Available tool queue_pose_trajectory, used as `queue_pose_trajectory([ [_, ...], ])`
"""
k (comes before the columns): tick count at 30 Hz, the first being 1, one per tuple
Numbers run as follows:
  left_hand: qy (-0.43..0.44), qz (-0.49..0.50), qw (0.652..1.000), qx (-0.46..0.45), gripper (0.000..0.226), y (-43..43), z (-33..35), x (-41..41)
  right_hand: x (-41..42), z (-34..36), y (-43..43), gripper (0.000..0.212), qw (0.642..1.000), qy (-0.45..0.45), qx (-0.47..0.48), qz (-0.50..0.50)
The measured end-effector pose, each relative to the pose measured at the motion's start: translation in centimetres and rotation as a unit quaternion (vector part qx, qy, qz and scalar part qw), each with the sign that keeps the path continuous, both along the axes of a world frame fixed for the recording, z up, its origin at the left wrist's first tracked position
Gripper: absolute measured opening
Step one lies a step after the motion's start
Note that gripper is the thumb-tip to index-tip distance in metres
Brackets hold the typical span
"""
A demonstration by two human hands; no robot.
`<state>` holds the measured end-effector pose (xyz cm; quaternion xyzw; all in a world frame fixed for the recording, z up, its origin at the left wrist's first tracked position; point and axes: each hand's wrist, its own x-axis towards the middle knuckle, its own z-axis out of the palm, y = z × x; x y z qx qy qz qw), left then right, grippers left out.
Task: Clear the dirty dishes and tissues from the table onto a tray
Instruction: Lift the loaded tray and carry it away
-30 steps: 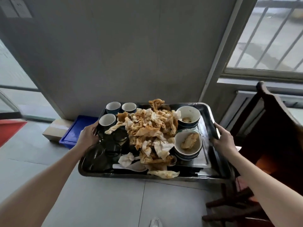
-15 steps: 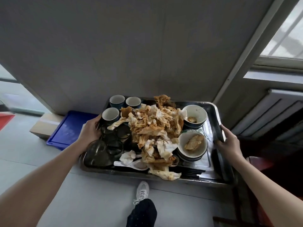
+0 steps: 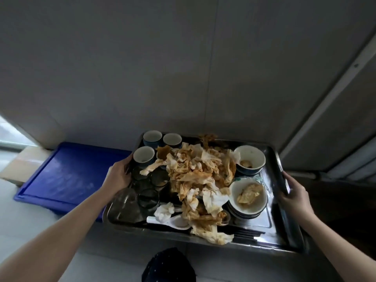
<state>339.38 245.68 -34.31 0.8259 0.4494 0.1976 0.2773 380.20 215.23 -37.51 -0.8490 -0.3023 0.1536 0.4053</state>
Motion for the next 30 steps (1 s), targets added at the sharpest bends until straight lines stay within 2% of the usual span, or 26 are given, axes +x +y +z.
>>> queue_pose_trajectory([
  [7,0.033,0.016,0.999,-0.037,0.061,3.2,-12.3,1.9,1.6,-10.8,3.4,0.058,1.000,-0.017,-0.018,-0.002],
  [10,0.024,0.012,0.999,-0.046,0.062,4.4,-16.1,2.6,1.7,-14.8,4.0,0.057,0.999,-0.040,-0.022,-0.002],
  [14,0.005,0.003,0.999,-0.047,0.063,4.8,-19.9,3.6,1.9,-18.9,4.2,0.061,0.999,-0.029,-0.039,-0.015],
  [19,0.000,0.009,0.998,-0.060,0.063,5.0,-23.4,4.4,2.5,-22.0,4.6,0.064,0.998,-0.037,-0.042,-0.012],
  [30,0.016,0.029,0.997,-0.066,0.069,6.6,-27.5,3.8,1.9,-26.8,7.1,0.062,0.999,0.033,-0.019,-0.017],
])
